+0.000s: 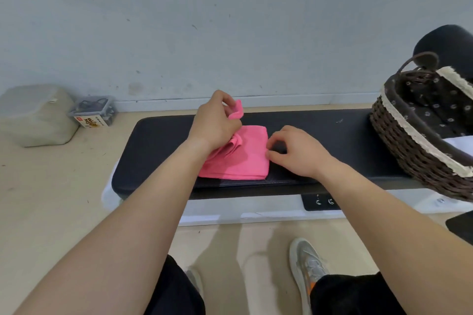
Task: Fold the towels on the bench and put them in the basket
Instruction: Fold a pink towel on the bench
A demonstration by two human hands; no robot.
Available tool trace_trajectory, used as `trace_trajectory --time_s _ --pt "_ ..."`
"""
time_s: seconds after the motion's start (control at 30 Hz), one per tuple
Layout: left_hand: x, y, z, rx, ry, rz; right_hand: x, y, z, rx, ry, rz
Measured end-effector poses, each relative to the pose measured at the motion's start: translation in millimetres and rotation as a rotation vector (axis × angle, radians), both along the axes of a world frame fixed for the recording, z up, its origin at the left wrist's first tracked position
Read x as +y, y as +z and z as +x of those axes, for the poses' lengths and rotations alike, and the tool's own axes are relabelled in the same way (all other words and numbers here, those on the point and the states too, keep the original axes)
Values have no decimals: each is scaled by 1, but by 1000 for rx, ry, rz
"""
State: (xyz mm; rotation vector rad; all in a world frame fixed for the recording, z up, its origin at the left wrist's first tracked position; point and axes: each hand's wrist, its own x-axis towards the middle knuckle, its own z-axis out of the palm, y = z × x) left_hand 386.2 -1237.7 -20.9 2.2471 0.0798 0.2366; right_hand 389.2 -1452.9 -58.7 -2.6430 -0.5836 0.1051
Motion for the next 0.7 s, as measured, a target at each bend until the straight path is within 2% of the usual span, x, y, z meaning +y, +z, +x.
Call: trace_trajectory --time_s 0.1,0.23,0.4,0.57,0.63,0.7 --pt "-16 -10 5 34 -28 167 0 -4 -8 7 32 -78" --pt "-36 -19 8 50 -68 297 4 -8 -13 -69 6 -127" --pt "-50 -28 9 83 -128 352 2 -11 -14 -67 -1 -117" --pt "-56 -27 6 34 -168 396 2 -8 -12 -41 -4 -114" --pt "-56 -27 5 76 -189 421 3 -6 -11 -12 -9 -105" --pt "-52 -26 5 105 -202 362 2 -2 -10 20 -24 -108"
